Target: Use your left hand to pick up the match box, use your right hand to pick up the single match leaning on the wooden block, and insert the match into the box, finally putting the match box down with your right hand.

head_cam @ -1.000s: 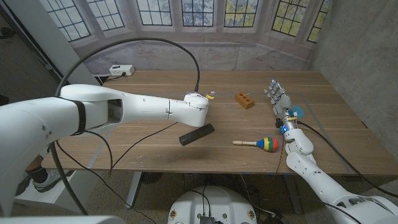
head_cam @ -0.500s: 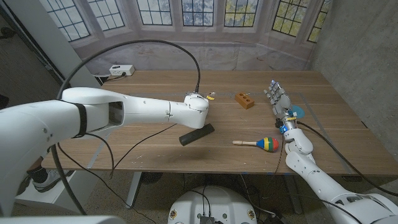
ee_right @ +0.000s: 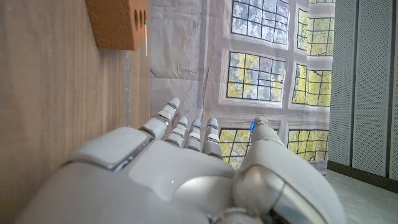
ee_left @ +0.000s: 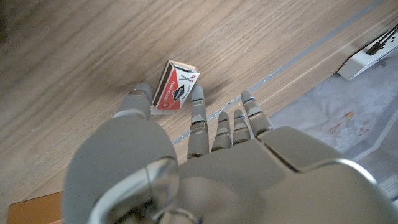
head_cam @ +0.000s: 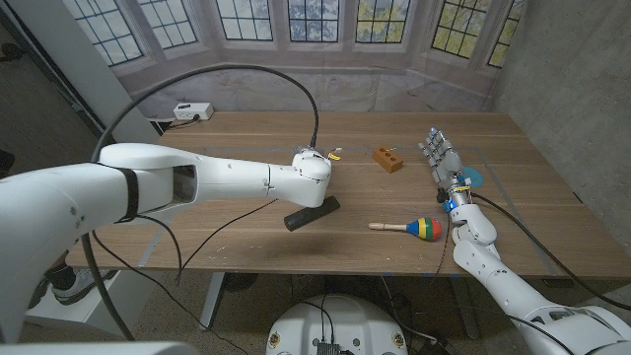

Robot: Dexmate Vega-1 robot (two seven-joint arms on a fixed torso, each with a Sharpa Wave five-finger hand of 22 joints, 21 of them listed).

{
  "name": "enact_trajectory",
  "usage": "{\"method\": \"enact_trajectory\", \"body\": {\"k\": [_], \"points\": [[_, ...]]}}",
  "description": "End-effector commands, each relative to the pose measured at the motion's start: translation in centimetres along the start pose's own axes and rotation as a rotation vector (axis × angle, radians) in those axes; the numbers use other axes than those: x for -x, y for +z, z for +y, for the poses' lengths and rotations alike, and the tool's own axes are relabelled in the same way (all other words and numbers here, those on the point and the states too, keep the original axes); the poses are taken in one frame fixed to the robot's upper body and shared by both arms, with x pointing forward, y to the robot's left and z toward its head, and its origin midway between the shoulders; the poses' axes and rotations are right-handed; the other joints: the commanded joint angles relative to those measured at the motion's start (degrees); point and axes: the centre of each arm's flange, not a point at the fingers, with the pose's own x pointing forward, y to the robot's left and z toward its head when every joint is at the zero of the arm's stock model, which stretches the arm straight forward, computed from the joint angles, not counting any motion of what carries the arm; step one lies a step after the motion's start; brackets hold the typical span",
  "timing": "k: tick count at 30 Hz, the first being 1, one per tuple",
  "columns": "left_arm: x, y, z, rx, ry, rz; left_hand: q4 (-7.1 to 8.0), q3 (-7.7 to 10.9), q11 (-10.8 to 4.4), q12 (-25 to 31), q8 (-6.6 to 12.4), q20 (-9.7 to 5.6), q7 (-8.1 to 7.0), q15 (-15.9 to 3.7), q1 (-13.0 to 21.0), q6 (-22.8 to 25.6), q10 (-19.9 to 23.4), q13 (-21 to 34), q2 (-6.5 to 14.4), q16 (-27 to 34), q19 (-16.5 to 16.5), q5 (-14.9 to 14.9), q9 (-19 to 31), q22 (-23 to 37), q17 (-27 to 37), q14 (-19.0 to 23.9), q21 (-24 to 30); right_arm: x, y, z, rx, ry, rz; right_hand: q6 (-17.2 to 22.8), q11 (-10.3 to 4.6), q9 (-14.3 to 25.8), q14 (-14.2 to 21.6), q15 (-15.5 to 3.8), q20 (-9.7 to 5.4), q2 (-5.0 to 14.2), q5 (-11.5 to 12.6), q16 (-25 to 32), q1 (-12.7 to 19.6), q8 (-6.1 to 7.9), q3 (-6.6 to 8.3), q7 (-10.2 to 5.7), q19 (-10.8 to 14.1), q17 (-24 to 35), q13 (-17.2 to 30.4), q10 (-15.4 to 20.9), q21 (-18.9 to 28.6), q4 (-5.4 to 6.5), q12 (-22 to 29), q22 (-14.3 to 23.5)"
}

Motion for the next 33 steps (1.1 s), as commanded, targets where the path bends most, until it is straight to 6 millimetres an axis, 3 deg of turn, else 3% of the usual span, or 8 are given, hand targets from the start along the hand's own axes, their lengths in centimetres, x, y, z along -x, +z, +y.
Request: {"method": "enact_trajectory", "body": {"k": [1, 33], "points": [[-0.12, -0.06, -0.59, 0.003, 0.0, -0.004, -0.13, 0.28, 0.04, 0.3, 0.24, 0.05, -0.08, 0.08, 4.0, 0.6, 0.4, 0.1, 3.2, 0.3, 0.7, 0.4, 0.2, 0.1, 0.1, 0.3, 0.4, -0.22, -0.08, 0.07, 0.003, 0.006, 0.012, 0.4, 0.06, 0.3, 0.2, -1.01, -1.42, 0.04, -0.1, 0.3, 0.4, -0.03, 0.3, 0.01, 0.6, 0.2, 0.3, 0.3, 0.1, -0.19, 0.0, 0.3], [-0.94, -0.49, -1.54, 0.032, 0.019, -0.022, -0.22, 0.69, -0.03, 0.5, 0.63, -0.6, -0.57, -0.23, 5.4, 2.6, 2.2, 0.1, 3.1, 0.5, 1.9, 0.7, 0.7, 0.2, 0.1, 2.2, 0.9, -1.17, -0.18, 0.45, 0.019, 0.014, 0.047, 0.4, 0.07, 0.3, 0.2, -1.01, -1.51, 0.05, -0.1, 0.4, 0.3, -0.06, 0.38, 0.05, 0.6, 0.2, 0.3, 0.3, 0.0, -0.21, -0.1, 0.3]]}}
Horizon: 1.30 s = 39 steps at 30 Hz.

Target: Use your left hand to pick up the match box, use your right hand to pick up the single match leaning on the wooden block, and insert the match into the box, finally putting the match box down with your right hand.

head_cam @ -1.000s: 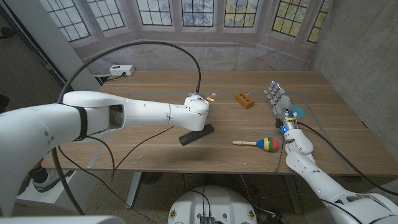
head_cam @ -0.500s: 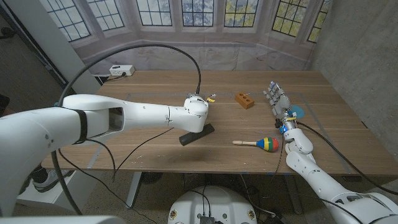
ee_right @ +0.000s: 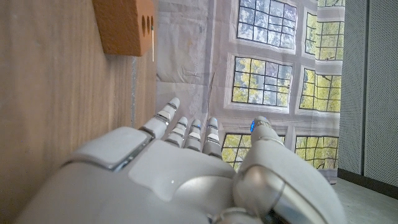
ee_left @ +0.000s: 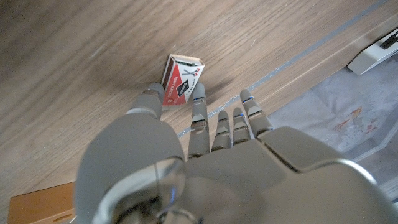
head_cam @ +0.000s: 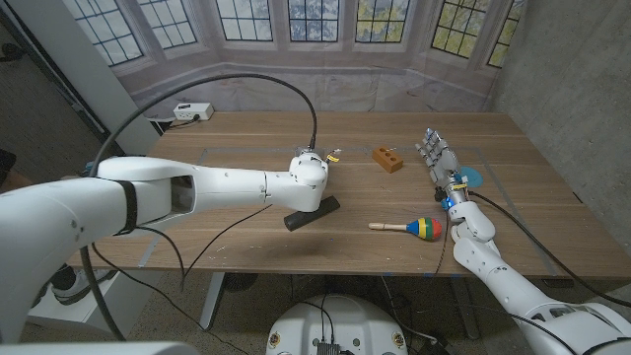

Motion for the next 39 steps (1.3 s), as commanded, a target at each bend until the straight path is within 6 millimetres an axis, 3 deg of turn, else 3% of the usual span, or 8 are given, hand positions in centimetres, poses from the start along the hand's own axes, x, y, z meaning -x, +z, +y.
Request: {"method": "enact_trajectory", "body": {"k": [1, 39], "points": [[-0.25, -0.08, -0.31, 0.013, 0.013, -0.005, -0.08, 0.56, 0.1, 0.5, 0.62, -0.07, -0.24, -0.06, 0.8, 0.8, 0.7, 0.1, -0.4, 0.5, 0.8, 0.4, 0.2, 0.2, 0.1, 0.8, 0.4, -0.32, 0.08, 0.06, 0.009, 0.001, 0.011, 0.4, 0.06, 0.3, 0.2, -1.01, -1.51, 0.05, -0.1, 0.4, 0.3, -0.06, 0.38, 0.02, 0.6, 0.2, 0.3, 0.3, 0.0, -0.21, -0.1, 0.3], [0.68, 0.66, -0.82, 0.063, 0.079, 0.016, -0.22, 1.31, 0.11, 0.7, 0.71, 0.44, -0.04, -0.24, 3.2, 3.0, 4.0, 0.1, -0.3, 0.5, 3.0, 0.8, 0.8, 0.4, 0.0, 3.8, 1.3, -0.3, 0.05, -0.8, 0.008, 0.008, 0.03, 0.5, 0.13, 0.3, 0.2, -1.01, -1.42, 0.07, -0.1, 0.4, 0.1, -0.06, 0.44, 0.03, 0.6, 0.2, 0.3, 0.3, 0.0, -0.15, -0.1, 0.3]]}}
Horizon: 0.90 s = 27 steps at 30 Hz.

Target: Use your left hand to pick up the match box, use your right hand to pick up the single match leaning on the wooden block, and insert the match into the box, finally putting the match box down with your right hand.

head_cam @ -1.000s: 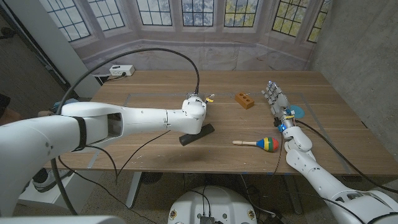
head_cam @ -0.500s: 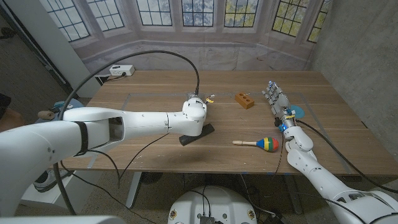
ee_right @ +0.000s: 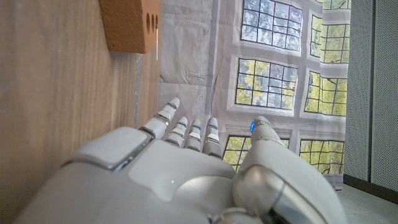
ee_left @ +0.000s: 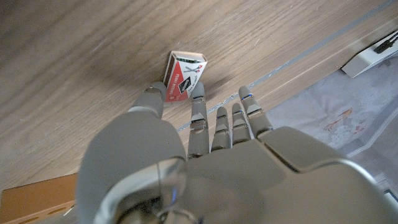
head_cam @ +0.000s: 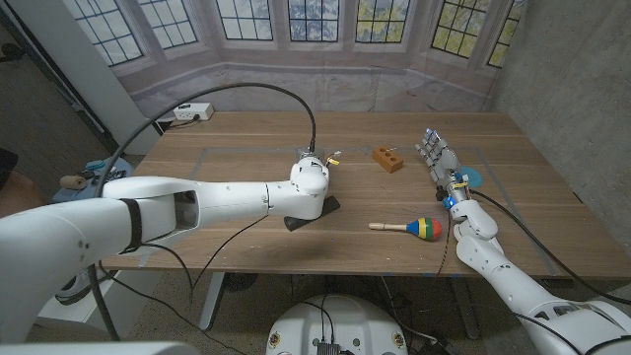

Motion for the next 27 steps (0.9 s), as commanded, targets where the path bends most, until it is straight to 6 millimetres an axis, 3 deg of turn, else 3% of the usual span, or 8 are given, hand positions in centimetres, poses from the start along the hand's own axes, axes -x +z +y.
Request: {"method": "enact_trajectory", "body": {"k": [1, 14, 27], "points": [[0.31, 0.12, -0.11, 0.019, 0.031, 0.005, 0.01, 0.61, 0.12, 0.3, -0.12, 0.23, 0.25, 0.05, 1.0, 0.1, 0.7, 0.1, 0.2, 0.1, 0.5, 0.4, 0.1, 0.1, 0.0, 0.5, 0.5, -0.09, -0.03, -0.26, -0.004, -0.001, 0.005, 0.5, 0.12, 0.3, 0.2, -1.01, -1.4, 0.08, -0.1, 0.4, 0.1, -0.06, 0.45, 0.02, 0.6, 0.2, 0.3, 0.3, 0.0, -0.15, -0.1, 0.3], [0.6, 0.27, -0.47, 0.035, 0.078, 0.0, -0.31, 1.66, -0.09, 0.5, 0.15, -0.09, -0.86, -0.8, 4.3, 2.1, 3.1, 0.1, 0.5, 0.1, 1.7, 0.6, 0.4, 0.3, 0.0, 2.5, 1.1, 0.03, -0.16, -0.51, -0.005, -0.004, 0.014, 0.5, 0.16, 0.3, 0.3, -0.99, -1.34, 0.07, -0.1, 0.4, 0.0, -0.04, 0.47, 0.11, 0.6, 0.2, 0.3, 0.4, 0.0, -0.13, 0.0, 0.3], [0.72, 0.34, -0.4, 0.037, 0.088, -0.009, -0.16, 1.68, -0.56, 0.4, 0.25, -0.27, -1.16, -1.23, 5.1, 3.0, 3.9, 0.1, 0.3, 0.1, 2.0, 0.6, 0.7, 0.4, 0.0, 3.2, 1.4, 0.11, -0.25, -0.57, -0.005, -0.003, 0.021, 0.6, 0.25, 0.3, 0.4, -0.95, -1.3, 0.05, -0.1, 0.5, -0.1, -0.03, 0.48, 0.18, 0.7, 0.3, 0.3, 0.4, 0.0, -0.11, 0.0, 0.3]]}}
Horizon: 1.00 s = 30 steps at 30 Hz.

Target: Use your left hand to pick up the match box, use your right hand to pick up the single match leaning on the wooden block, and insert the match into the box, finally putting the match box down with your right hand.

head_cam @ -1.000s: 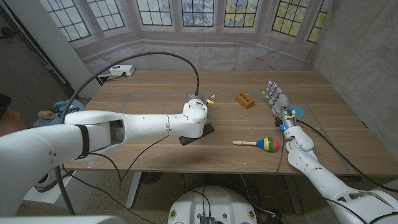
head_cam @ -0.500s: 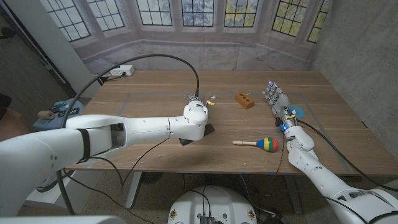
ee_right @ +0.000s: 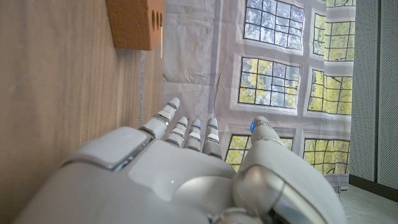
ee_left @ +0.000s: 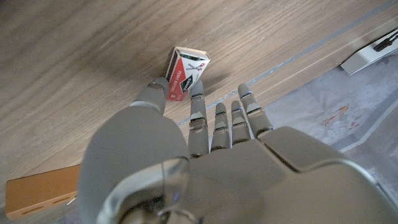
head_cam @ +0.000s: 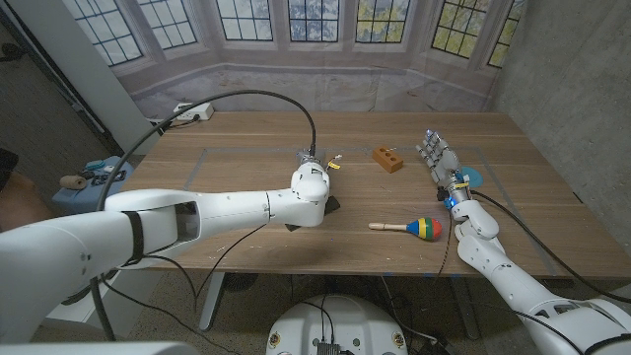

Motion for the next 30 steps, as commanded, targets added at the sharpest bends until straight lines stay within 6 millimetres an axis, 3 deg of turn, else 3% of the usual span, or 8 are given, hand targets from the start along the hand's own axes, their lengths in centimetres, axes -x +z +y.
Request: {"method": "enact_trajectory", "body": {"k": [1, 30], "points": [[0.2, 0.09, -0.11, 0.008, 0.01, -0.009, 0.0, 0.26, -0.1, 0.2, 0.43, -0.24, -0.23, -0.07, 0.7, 0.7, 0.6, 0.1, -0.3, 0.1, 0.6, 0.4, 0.3, 0.2, 0.0, 0.4, 0.5, 0.09, -0.07, -0.12, 0.0, 0.001, 0.01, 0.6, 0.23, 0.3, 0.4, -0.96, -1.72, 0.05, -0.1, 0.5, -0.1, -0.04, 0.48, 0.15, 0.3, 0.3, 0.3, 0.4, 0.0, -0.1, 0.0, 0.3], [0.46, -0.81, 0.81, 0.026, 0.03, -0.025, 0.32, -0.06, -0.33, -0.1, 0.27, -0.5, -0.52, -0.29, 1.1, 1.0, 0.9, 0.1, -0.5, -0.1, 0.7, 0.4, 0.7, 0.3, 0.0, 0.8, 0.7, -0.81, 0.24, 0.82, 0.018, 0.02, 0.024, 0.6, 0.31, 0.3, 0.4, -0.95, -1.66, 0.03, -0.1, 0.5, -0.3, -0.03, 0.51, 0.19, 0.4, 0.3, 0.3, 0.5, 0.0, -0.07, 0.0, 0.3]]}}
